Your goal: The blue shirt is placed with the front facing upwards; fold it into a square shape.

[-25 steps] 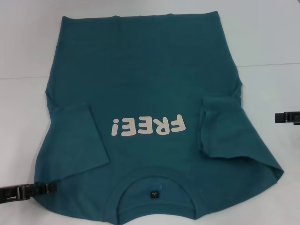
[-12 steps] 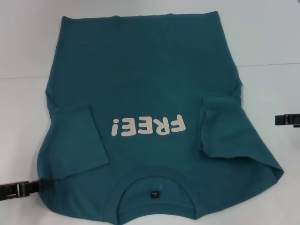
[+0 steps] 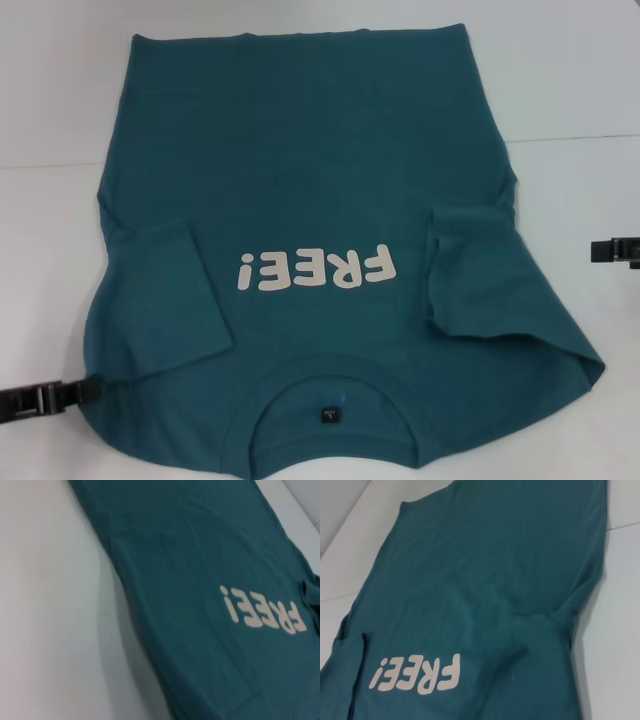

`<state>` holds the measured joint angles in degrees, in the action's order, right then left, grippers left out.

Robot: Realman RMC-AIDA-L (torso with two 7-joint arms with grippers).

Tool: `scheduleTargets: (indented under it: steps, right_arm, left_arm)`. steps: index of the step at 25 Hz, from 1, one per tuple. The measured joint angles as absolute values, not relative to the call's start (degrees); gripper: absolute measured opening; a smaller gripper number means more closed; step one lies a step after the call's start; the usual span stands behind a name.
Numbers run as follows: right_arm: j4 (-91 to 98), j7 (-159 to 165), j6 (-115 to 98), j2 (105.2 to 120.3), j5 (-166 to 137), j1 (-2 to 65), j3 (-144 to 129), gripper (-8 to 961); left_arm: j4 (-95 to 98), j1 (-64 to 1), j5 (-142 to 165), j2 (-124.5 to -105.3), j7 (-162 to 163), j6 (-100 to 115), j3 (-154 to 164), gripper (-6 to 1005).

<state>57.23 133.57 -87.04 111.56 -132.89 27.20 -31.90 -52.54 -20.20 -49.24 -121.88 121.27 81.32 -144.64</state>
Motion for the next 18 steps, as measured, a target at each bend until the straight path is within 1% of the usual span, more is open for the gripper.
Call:
scheduleTargets:
  steps: [2,4,8,11,14,18]
  right_arm:
    - [57.24,134.95,-88.41,110.81,-132.87,27.32,-31.9,882]
    - [57.05,136.63,-90.11,109.67,-132.88,27.59,-31.95,882]
    - [56.04,140.2,-94.1,106.66,-134.45,28.59,-32.81,881]
    - [54.78,142.69,-96.21,104.9,-139.33,30.42,-32.53,881]
    - [54.07,143.36,-97.25,104.71,-144.53,32.03,-32.56,881]
    - [51.09,143.06,-97.64,105.35,-147.38,33.53,-33.07,881]
  left_arm:
    - [-54.13,-20.04,-49.32,-122.48,121.28,82.33,-144.99,80]
    - [-55.16,-19.94,-49.34,-122.84,121.29,83.11,-145.01,26]
    - [-56.44,-19.96,-49.38,-123.13,121.29,84.38,-145.03,26]
    - [-56.55,-20.05,-49.4,-123.14,121.29,84.59,-145.02,26]
    - [-56.56,-19.92,-49.4,-123.13,121.07,84.6,-145.02,26]
    - [-56.28,-19.69,-49.4,-122.93,120.66,84.6,-145.09,25]
